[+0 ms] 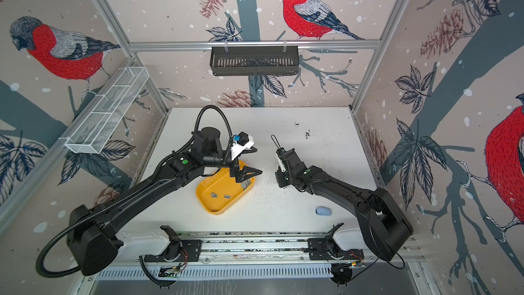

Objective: Load the staples into the stapler
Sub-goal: 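Grasp the white stapler with the right gripper and pull it from the left gripper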

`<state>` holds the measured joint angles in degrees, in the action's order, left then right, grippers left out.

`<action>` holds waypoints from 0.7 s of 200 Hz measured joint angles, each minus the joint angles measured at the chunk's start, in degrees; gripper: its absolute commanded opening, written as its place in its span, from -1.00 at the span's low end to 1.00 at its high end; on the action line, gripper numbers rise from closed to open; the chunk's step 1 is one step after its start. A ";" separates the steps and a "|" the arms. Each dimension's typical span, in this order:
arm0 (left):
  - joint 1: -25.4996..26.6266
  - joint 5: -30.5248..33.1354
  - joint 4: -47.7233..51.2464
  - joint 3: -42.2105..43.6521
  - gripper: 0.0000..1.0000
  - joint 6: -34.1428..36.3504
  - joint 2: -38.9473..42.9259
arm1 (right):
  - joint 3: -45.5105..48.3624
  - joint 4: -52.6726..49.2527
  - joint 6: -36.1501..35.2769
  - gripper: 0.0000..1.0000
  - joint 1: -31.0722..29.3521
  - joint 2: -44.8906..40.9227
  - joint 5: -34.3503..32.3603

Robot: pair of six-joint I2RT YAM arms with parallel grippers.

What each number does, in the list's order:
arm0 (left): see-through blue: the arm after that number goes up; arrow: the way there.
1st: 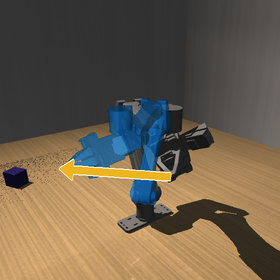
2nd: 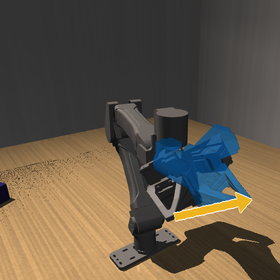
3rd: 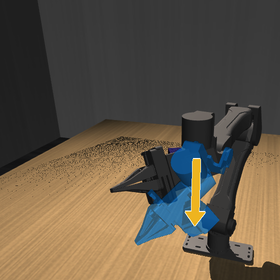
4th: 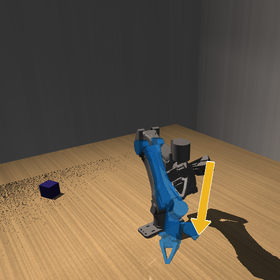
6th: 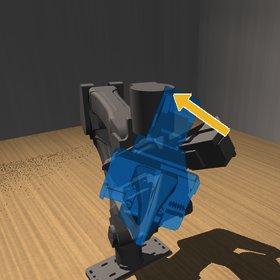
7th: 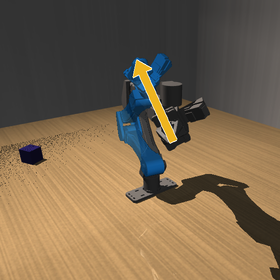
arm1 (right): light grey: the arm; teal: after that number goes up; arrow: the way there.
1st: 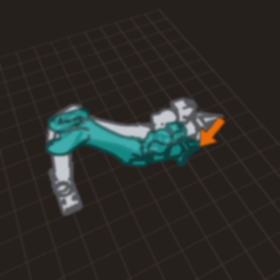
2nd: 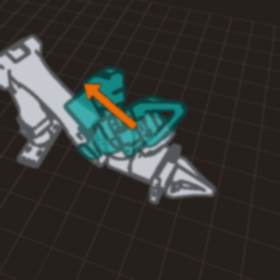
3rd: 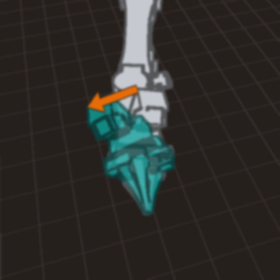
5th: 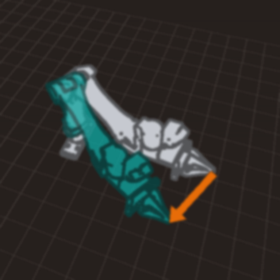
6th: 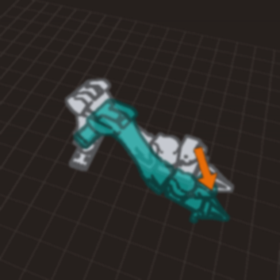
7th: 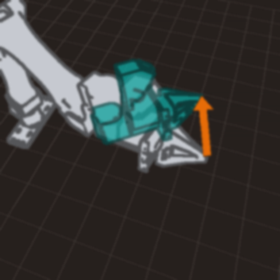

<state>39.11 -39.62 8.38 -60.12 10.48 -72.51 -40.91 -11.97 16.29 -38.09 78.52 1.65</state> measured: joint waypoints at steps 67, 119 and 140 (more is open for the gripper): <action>0.07 3.26 -2.36 1.60 0.99 -1.07 1.79 | -0.76 0.70 -0.20 -0.50 -0.52 4.00 0.15; 0.15 3.76 -2.60 1.49 0.99 -1.11 1.97 | -0.31 1.77 -0.20 -0.49 -0.42 4.72 -0.02; 0.15 3.76 -2.80 1.49 0.99 -1.14 1.97 | 0.07 1.49 -0.22 -0.49 0.33 4.48 -0.15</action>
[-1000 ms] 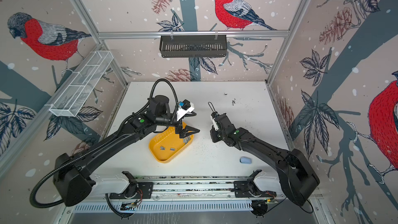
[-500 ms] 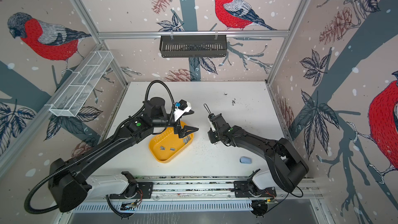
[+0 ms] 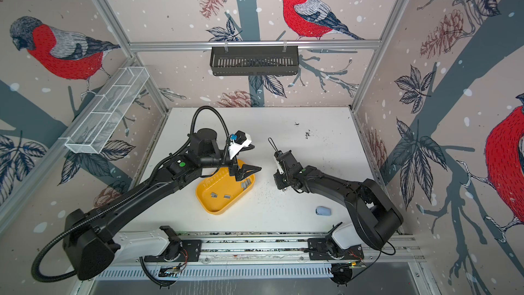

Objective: Load the staples into the stapler
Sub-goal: 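Grasp the white stapler with the right gripper and pull it from the left gripper, then lower the white stapler onto the table with the right gripper and release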

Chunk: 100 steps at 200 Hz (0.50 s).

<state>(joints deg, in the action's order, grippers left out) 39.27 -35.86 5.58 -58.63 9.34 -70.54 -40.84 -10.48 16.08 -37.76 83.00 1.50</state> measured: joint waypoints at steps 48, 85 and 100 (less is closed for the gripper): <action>0.13 -0.07 -0.20 0.00 0.99 -0.15 -0.02 | -0.11 -0.87 0.00 -0.47 1.27 0.31 -1.70; 0.55 -0.11 -0.17 -0.02 0.99 -0.15 -0.63 | -0.85 -2.73 0.00 -0.44 2.14 2.36 -3.39; 0.68 -0.13 -0.17 -0.02 0.99 -0.15 -0.79 | -1.18 -3.19 0.00 -0.42 2.12 3.19 -3.93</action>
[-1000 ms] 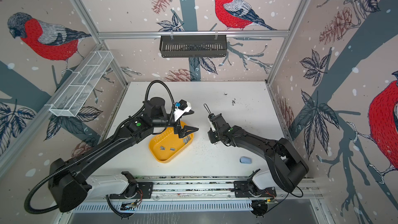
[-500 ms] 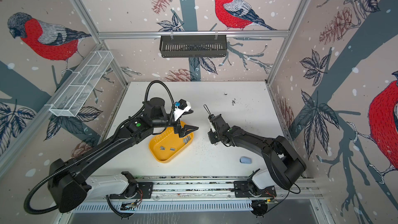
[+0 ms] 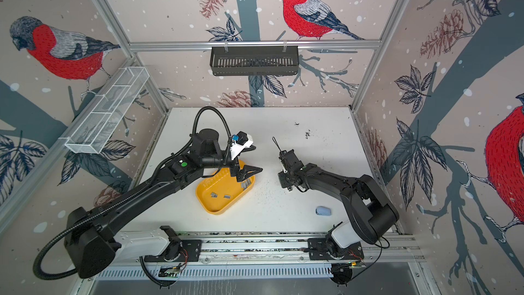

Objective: Load the staples into the stapler
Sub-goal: 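Lower the white stapler onto the table with the right gripper and release, then move the right gripper down to the small light-blue stapler nearest the robot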

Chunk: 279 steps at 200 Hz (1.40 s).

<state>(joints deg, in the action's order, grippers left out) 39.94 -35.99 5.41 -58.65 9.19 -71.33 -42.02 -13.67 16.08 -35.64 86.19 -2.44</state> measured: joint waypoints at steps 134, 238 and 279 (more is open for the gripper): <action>0.28 0.00 0.02 -0.11 0.99 0.00 -0.59 | 2.34 -0.98 2.23 0.20 -0.61 -7.61 -1.97; 1.44 -0.09 0.00 -0.33 0.99 0.00 -0.52 | 12.15 -8.17 31.01 0.99 3.39 -30.56 -13.40; 2.40 -0.46 0.04 -0.63 0.99 -0.22 -0.33 | 10.62 -16.46 41.05 0.99 11.82 -29.27 -18.67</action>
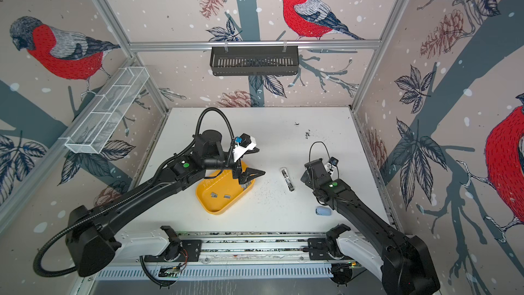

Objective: Load the staples into the stapler
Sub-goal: 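Move the right gripper down to the small light-blue stapler nearest the robot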

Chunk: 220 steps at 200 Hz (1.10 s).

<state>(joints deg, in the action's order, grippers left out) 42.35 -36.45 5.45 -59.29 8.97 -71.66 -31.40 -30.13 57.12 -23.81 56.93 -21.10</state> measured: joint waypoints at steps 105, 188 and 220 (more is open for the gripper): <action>0.28 -2.21 -0.02 -0.22 0.99 -0.20 1.60 | -0.37 -13.55 16.46 0.92 5.03 0.37 3.17; 0.33 -2.78 -0.04 -0.31 0.99 -0.22 2.36 | 0.55 -18.69 17.84 0.85 6.19 9.99 10.10; 0.33 -2.73 -0.04 -0.31 0.99 -0.22 2.51 | 2.75 -15.39 18.10 0.79 5.03 8.44 12.20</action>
<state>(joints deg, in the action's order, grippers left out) 42.68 -39.18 5.41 -59.59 8.75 -69.14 -28.64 -45.52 75.22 -18.79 65.36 -8.91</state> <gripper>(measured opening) 0.995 0.914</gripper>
